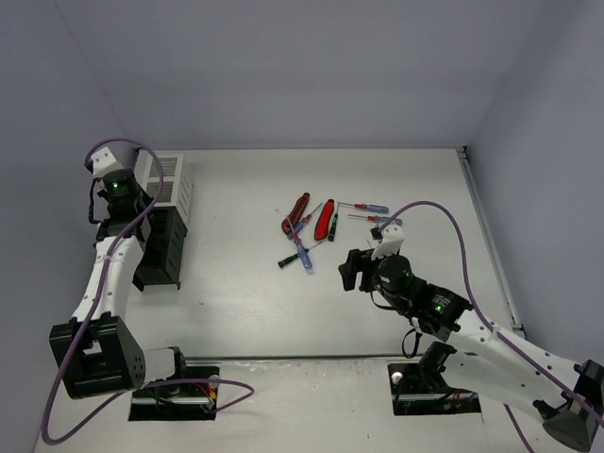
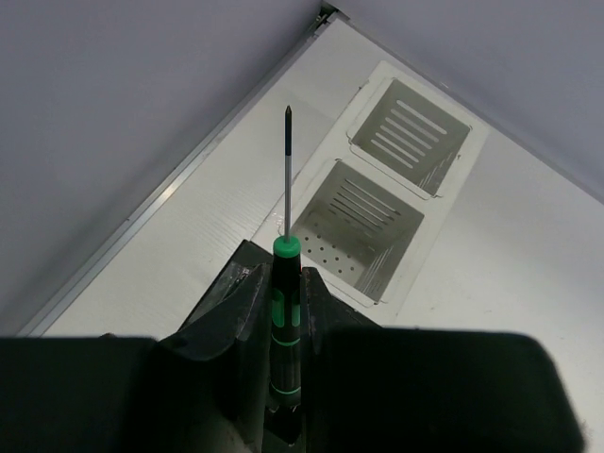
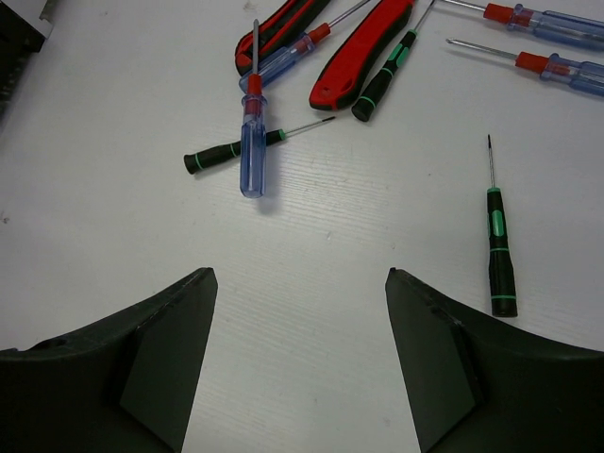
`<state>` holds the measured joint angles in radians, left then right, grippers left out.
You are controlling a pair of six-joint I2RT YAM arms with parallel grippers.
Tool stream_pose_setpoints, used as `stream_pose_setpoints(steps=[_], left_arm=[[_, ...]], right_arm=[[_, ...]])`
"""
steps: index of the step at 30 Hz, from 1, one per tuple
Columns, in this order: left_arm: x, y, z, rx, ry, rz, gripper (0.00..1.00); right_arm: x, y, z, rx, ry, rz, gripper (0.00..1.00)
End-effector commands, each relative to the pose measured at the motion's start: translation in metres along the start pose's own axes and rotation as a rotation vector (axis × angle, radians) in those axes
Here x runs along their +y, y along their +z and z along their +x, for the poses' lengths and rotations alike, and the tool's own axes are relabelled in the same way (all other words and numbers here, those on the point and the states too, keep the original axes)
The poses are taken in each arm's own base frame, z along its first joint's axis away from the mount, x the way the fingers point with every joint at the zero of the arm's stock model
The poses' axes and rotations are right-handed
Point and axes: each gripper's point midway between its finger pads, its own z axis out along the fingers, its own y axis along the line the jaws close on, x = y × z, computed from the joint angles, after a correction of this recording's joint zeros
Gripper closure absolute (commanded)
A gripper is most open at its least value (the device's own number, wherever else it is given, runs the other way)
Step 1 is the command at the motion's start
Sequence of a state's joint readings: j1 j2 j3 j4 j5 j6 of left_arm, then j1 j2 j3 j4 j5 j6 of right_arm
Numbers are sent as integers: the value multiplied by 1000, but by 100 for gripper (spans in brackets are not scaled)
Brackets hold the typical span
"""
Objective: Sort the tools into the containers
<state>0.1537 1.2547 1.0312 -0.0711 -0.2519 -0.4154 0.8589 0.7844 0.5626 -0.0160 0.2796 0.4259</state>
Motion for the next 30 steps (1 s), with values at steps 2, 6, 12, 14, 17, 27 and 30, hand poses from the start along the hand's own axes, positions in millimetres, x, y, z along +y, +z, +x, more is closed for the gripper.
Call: stream_pose_setpoints(steps=[2,6,12,14,17,27,30], left_arm=[[-17,15,-26,-135,-45,70,98],[-14,26,-4,-81,-31,63,89],[-15,15,-1,-54,5,86,54],[-13,9,0,-31,16,84,49],[-17,-3,-7,-30,33,107,47],[-138,-113,23,134,382,583,47],[-175,-144,56,226,496,738,47]], right_arm=[[7,-4,-14,-53,13,-34,31],[8,-4,-14,-52,10,-40,30],[7,-3,-12,-47,5,-36,30],[6,-2,-11,-42,-5,-30,30],[6,-1,-11,-39,-15,-27,30],[4,-1,-11,-42,-24,-21,30],[5,-2,-12,-43,-21,-28,30]])
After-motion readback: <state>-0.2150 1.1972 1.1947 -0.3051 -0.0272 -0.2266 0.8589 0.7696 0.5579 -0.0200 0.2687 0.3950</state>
